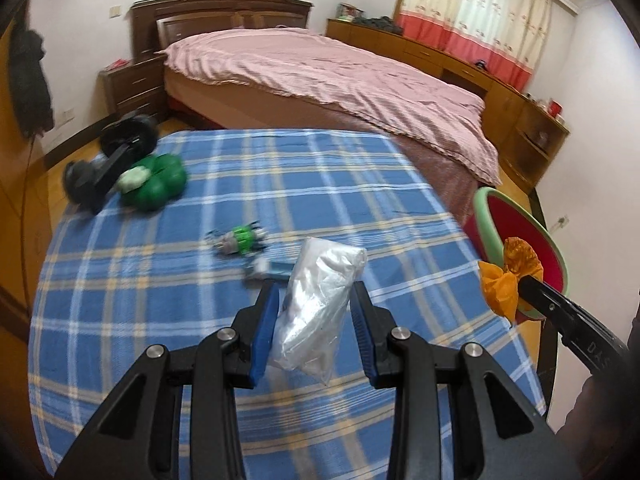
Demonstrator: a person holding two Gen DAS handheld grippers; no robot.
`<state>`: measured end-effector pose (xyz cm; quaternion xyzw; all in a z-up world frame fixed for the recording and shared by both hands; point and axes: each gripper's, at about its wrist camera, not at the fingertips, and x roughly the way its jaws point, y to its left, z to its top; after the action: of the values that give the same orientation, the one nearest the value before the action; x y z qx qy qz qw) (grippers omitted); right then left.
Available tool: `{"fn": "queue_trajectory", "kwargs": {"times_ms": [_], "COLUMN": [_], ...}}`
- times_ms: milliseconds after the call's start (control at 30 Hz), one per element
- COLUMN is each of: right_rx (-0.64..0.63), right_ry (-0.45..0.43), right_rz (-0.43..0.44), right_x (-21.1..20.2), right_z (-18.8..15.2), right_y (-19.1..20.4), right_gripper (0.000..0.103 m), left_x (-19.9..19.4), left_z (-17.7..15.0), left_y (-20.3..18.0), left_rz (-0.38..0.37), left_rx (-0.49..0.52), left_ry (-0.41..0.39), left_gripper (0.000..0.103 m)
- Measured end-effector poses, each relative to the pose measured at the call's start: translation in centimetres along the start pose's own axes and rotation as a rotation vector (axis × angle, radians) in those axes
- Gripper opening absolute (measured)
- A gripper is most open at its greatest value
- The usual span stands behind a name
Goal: Collect trash
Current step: 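Carry the white bag and orange cloth toward the red bin with both tools, then open left tool over the bin to drop the white bag while right tool drops the orange cloth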
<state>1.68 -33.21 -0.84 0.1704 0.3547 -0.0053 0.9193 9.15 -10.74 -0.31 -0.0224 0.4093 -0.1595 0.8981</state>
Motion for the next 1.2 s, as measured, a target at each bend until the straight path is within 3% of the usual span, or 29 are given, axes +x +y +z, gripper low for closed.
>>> {"fn": "queue_trajectory", "kwargs": {"times_ms": [833, 1200], "right_rx": [0.266, 0.311], "right_ry": [-0.084, -0.062], "right_rz": [-0.212, -0.250], "right_x": [-3.5, -3.0], "right_z": [2.3, 1.9], "right_y": [-15.7, -19.0], "right_gripper": [0.021, 0.024], "left_x": [6.4, 10.2], "left_z": [2.9, 2.5], "left_y": [-18.0, -22.2], "left_rz": [-0.244, -0.303], "left_rx": [0.285, 0.343], "left_ry": [0.054, 0.092], "left_gripper": [0.037, 0.037]}}
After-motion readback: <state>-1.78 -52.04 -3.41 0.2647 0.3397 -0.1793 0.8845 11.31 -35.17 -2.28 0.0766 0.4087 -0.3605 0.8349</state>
